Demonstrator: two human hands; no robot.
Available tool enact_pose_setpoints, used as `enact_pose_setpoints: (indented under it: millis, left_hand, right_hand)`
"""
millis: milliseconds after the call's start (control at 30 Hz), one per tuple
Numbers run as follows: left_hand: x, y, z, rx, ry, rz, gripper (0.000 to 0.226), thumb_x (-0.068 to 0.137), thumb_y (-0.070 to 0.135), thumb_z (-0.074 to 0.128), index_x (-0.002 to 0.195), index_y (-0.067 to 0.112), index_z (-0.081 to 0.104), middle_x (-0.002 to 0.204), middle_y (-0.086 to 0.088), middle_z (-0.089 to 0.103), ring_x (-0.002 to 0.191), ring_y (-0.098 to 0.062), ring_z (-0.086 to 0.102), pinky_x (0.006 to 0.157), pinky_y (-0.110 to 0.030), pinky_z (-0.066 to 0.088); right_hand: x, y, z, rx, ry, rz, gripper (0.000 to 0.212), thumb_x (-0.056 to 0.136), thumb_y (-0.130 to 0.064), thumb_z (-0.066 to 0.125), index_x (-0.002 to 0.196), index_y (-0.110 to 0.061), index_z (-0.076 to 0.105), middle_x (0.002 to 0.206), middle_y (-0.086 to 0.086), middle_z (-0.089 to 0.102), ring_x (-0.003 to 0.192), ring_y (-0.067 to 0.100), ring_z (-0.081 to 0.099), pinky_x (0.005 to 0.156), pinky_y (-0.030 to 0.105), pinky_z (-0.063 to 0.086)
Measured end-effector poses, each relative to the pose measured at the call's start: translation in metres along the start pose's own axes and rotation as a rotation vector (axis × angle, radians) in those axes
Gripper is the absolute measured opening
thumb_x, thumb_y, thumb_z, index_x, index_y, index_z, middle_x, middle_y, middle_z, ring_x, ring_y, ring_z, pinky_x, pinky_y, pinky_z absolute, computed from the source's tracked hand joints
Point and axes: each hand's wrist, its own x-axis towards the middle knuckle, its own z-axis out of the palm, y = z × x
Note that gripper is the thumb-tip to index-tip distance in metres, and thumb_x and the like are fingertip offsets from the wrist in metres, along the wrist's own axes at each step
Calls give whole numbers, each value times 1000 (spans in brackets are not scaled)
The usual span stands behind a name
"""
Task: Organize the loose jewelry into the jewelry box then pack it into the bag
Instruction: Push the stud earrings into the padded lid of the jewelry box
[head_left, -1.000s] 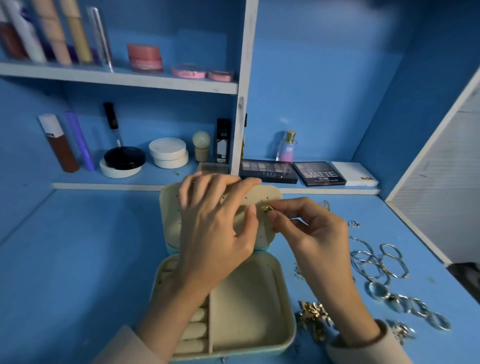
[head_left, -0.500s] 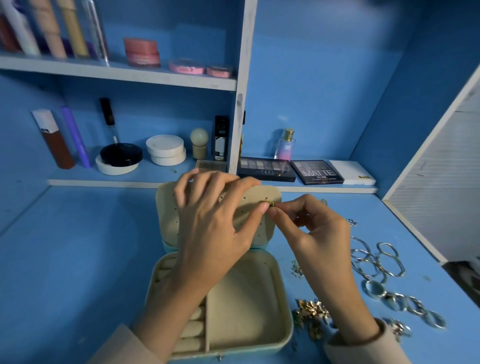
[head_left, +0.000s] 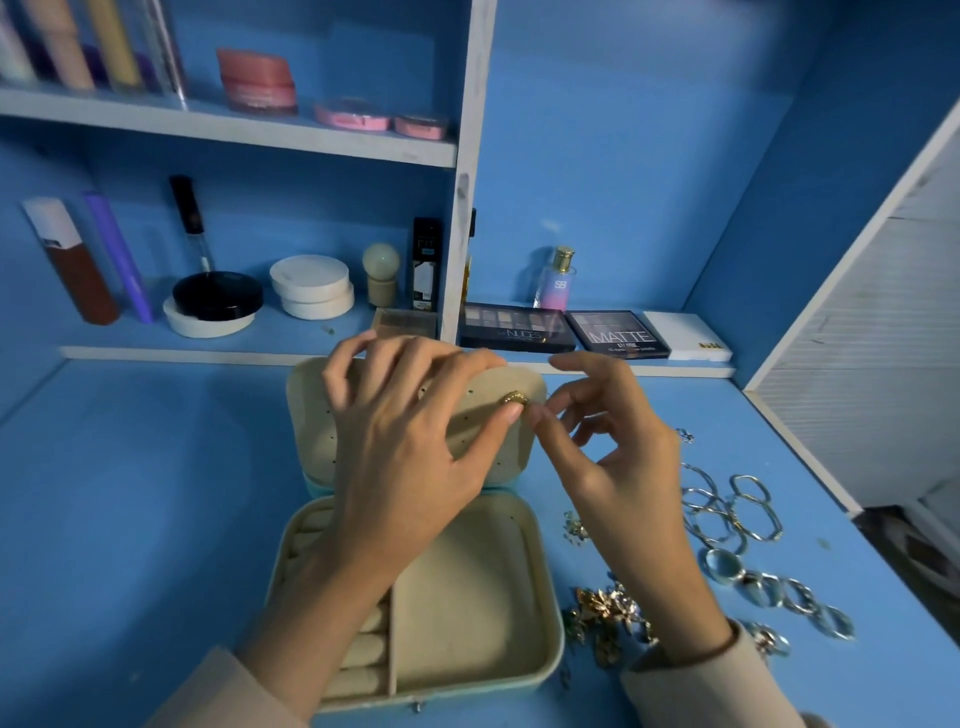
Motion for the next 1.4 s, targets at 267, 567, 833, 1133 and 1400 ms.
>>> enact_pose_setpoints:
  millis: [267, 567, 833, 1133, 1400]
  left_hand:
    - [0, 1, 0, -7, -3, -10, 26, 84, 42, 67, 98, 20, 70, 89, 1, 63, 91, -22, 51, 95, -41, 28]
    - [-1, 0, 0, -3, 9, -6, 25, 86, 41, 66, 99, 20, 70, 90, -1, 63, 91, -23, 48, 95, -40, 24]
    - [-2, -1, 2, 8, 12, 0, 27, 87, 43, 64, 99, 20, 70, 89, -2, 64, 91, -26, 51, 94, -39, 25]
    - [-3, -1, 2, 18, 12, -3, 29, 88, 45, 62, 99, 20, 70, 90, -2, 65, 91, -26, 51, 93, -38, 24]
    - [-3, -1, 2, 11, 16, 0, 29, 89, 45, 62, 100, 19, 70, 90, -3, 64, 92, -25, 49, 93, -38, 24]
  right_hand:
    - [14, 11, -41, -177, -279, 157, 20, 82, -9, 69, 85, -29, 65, 70, -9, 62, 62, 9, 51, 58, 22, 40]
    - [3, 33, -78, -502, -710, 270, 22, 80, -6, 66, 78, -27, 67, 75, -9, 67, 74, 2, 60, 65, 8, 42]
    - [-2, 39, -79, -418, -768, 304, 8, 74, -17, 75, 76, -24, 70, 82, -7, 62, 75, 8, 58, 69, 18, 47]
    - [-4, 41, -75, -458, -724, 261, 17, 77, -11, 72, 69, -25, 68, 78, -9, 59, 71, 4, 56, 65, 12, 41]
    - [-6, 49, -63, -463, -548, 191, 10, 78, -6, 71, 75, -16, 69, 77, -3, 62, 72, 4, 53, 64, 6, 37]
